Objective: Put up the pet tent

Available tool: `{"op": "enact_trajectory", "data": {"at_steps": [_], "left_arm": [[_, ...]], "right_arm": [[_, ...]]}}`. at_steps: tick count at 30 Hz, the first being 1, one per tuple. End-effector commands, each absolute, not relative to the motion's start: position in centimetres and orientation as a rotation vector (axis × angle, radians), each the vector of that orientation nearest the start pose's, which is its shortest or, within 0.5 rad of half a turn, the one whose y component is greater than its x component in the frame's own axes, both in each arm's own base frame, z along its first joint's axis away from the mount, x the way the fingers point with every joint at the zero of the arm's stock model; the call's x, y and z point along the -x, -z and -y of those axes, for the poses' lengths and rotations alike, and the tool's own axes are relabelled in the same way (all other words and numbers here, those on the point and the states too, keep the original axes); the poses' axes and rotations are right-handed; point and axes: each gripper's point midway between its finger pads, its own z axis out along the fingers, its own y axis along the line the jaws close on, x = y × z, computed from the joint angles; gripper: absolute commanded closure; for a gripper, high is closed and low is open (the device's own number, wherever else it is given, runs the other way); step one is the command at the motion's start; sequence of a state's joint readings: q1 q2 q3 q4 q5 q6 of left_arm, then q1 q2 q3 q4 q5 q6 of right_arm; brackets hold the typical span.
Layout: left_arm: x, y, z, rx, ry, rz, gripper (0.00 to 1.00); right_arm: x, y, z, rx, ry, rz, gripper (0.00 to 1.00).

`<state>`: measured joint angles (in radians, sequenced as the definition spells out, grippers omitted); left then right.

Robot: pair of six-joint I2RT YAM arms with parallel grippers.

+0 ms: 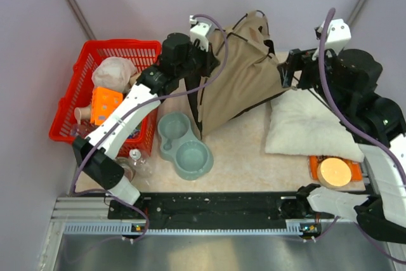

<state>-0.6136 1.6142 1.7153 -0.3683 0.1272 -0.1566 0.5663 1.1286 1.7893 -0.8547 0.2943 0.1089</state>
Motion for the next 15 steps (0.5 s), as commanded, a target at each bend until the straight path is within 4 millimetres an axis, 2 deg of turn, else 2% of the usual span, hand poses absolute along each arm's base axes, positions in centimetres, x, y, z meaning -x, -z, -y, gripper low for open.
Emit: {"op": "enact_trajectory", "data": {"at_steps": [1, 5, 8, 12, 15], "left_arm": [[-35.6, -45.0, 30.3, -0.645, 0.734, -1.521, 1.00], [-35.7, -46.4, 29.4, -0.652, 0.745, -1.477, 1.00], [-35.9, -47.2, 29.3, -0.668, 0.775, -1.437, 1.00], [-36.2, -47.9, 29.5, -0.711, 0.824, -1.378, 1.00], [-36.7, -48.5, 29.4, -0.729, 0.843, -1.342, 1.00]], "right_arm": [[-26.6, -46.1, -9.2, 0.251, -0.075, -1.716, 0.17], [-25.4, -45.3, -9.6, 0.317, -0.112, -1.719, 0.11], [-24.1, -44.4, -11.0, 0.410, -0.205, -1.727, 0.09], [-23.3, -41.9, -12.6, 0.493, -0.286, -1.784, 0.08], [-23.5, -40.3, -12.6, 0.480, -0.277, -1.830, 0.08]]}}
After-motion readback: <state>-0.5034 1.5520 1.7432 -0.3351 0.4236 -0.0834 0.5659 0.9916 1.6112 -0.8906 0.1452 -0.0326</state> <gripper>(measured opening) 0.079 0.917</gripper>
